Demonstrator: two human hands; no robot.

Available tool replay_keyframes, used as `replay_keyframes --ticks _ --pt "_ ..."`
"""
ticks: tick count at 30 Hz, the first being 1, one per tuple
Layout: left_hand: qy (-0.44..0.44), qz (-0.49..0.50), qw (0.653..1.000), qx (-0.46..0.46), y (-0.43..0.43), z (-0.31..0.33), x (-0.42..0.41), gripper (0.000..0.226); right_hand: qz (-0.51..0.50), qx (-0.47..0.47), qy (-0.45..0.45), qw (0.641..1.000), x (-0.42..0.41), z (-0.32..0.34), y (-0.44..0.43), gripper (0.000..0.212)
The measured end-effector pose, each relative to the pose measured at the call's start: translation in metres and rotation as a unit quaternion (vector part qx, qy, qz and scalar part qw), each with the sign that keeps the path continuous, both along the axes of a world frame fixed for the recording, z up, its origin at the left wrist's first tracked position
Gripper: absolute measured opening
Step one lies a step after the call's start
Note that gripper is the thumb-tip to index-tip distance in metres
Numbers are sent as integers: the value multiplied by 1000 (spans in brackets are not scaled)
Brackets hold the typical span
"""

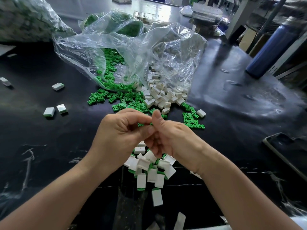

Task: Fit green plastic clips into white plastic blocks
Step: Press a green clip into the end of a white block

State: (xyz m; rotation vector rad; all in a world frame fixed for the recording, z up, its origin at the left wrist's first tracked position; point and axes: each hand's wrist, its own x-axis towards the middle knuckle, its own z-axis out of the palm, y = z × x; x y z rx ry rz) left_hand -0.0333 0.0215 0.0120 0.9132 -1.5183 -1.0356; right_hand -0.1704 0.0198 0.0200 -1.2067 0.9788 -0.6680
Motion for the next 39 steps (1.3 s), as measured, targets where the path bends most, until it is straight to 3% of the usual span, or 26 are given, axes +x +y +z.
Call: replay_keyframes --ticks 13,17,25,39 --pt "29 -25 999 17 0 2 0 13 -18 12 0 1000 1 0 1 46" --pt "14 -17 1000 16 1 1 1 14 7 55 -19 998 1 1 0 59" --pt "3 -19 1000 7 -1 -3 3 8 -29 26 -12 999 2 1 0 34" --pt "20 -19 1000 -1 2 -1 0 7 -78 30 -49 995 9 -1 4 33"
